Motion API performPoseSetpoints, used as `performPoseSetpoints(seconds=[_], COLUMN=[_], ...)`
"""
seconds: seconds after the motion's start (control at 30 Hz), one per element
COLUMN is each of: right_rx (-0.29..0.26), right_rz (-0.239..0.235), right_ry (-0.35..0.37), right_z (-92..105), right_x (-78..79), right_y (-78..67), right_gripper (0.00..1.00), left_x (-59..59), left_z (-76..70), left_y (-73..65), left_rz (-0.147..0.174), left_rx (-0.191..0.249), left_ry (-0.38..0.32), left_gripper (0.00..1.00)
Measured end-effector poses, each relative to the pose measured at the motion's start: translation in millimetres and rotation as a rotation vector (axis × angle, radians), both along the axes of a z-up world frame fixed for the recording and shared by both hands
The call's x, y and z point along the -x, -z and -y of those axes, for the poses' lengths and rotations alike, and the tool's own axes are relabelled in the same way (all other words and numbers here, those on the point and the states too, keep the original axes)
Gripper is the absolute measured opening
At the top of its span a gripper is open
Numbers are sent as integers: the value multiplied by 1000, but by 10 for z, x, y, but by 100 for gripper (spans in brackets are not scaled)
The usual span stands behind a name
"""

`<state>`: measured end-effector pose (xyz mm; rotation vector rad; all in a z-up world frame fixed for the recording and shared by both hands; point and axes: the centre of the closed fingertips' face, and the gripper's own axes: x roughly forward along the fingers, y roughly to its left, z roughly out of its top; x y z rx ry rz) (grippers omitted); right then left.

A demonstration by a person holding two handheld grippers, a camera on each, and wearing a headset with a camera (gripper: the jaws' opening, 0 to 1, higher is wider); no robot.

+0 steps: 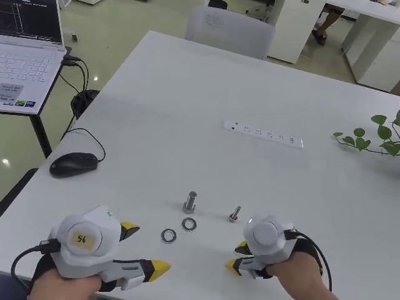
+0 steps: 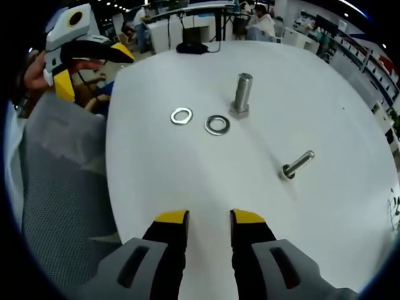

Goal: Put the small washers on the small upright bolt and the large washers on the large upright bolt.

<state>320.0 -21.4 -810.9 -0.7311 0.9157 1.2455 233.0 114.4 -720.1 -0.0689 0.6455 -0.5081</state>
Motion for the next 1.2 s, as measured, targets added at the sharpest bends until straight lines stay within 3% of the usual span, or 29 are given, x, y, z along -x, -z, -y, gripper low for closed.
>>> performPoseSetpoints(seconds=[0.37,0.67,1.2], right_rx=[-19,-40,-24], right_rz=[21,26,8], right_ry=[-116,-136,-152], right_z=[-408,-644,-1044], right_x=[-101,-210,-321], right_y=[-59,-78,64], right_gripper=[29,28,28], left_x=[33,64,95], left_z=[25,15,-21], left_y=[0,7,22], left_rz=[-4,-10,-16], left_rx=[-1,-1,5], left_ry=[4,-4,-20], left_gripper=[60,60,60])
